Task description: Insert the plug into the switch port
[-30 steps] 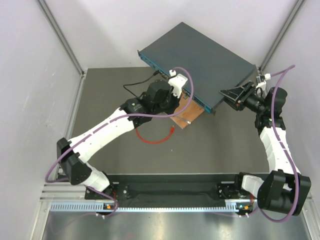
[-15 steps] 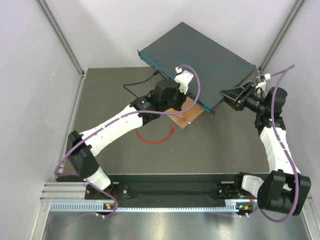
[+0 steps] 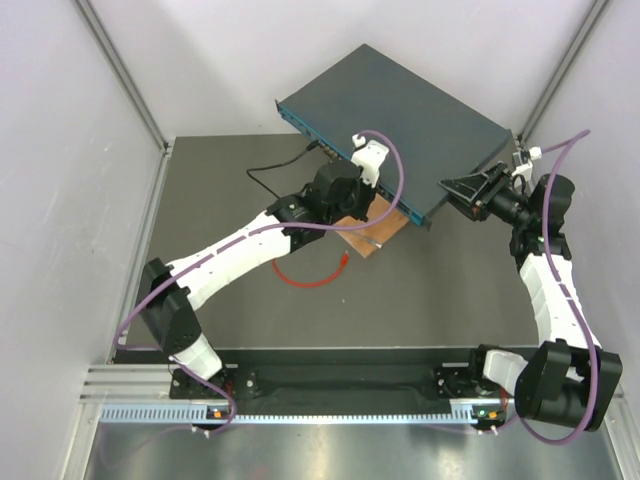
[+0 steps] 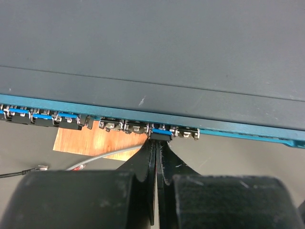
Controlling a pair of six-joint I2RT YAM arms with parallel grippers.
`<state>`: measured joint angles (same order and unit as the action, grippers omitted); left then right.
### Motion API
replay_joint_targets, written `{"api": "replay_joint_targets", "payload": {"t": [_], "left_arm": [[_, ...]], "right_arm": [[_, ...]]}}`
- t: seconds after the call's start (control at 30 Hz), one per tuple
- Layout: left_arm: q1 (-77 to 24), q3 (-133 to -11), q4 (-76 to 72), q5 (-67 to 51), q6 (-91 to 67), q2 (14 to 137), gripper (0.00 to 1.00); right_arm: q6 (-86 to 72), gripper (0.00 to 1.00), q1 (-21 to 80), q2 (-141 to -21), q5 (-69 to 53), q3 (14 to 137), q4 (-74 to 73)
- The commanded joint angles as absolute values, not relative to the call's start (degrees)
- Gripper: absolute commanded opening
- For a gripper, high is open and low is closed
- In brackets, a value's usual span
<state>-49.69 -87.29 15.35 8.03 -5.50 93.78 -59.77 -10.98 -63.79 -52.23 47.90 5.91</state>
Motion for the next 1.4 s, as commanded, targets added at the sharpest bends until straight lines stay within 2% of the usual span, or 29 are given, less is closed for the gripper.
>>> {"api": "replay_joint_targets", "payload": {"t": [0.0, 0.3, 0.67, 0.93, 1.0, 1.07, 1.2, 1.23, 1.3, 1.37], "left_arm": [[-49.6, -87.4, -5.1, 11.2, -6.4, 92.5, 0.0], [-49.6, -86.0, -15.4, 11.1, -5.0, 93.1, 0.0], [-50.2, -95.4, -12.1, 11.8, -4.8, 98.3, 0.0], [-51.0, -96.9, -9.6, 11.3, -5.4, 98.9, 0.0], [-50.8, -95.0, -7.1, 11.1, -5.7, 97.5, 0.02], [-50.5, -90.3, -5.8, 8.8, -5.6, 93.4, 0.09], [-49.6, -79.0, -1.7, 4.7, -3.3, 83.5, 0.16], [-49.5, -74.7, -0.7, 4.0, -2.8, 79.3, 0.17], [-48.7, -70.9, 3.0, 4.0, -3.0, 73.4, 0.2], [-47.6, -66.3, 5.6, 3.4, -3.6, 70.1, 0.23]], "right_arm": [[-48.6, 0.0, -6.9, -62.9, -54.3, 49.2, 7.9], [-48.0, 0.0, -6.3, -62.5, -54.2, 48.5, 7.0], [-43.3, 0.0, -4.3, -61.3, -52.8, 47.8, 3.0], [-42.5, 0.0, -3.9, -61.3, -52.8, 48.4, 2.5], [-42.4, 0.0, -3.9, -61.7, -52.9, 48.9, 2.1], [-42.0, 0.0, -4.3, -62.3, -53.3, 49.9, 1.8], [-41.1, 0.02, -6.1, -63.0, -53.9, 51.6, 1.0], [-41.0, 0.06, -6.9, -63.1, -54.0, 52.2, 1.1], [-40.8, 0.09, -7.9, -63.5, -54.3, 52.7, 1.0], [-40.7, 0.19, -9.0, -64.0, -54.9, 53.5, 0.9]]}}
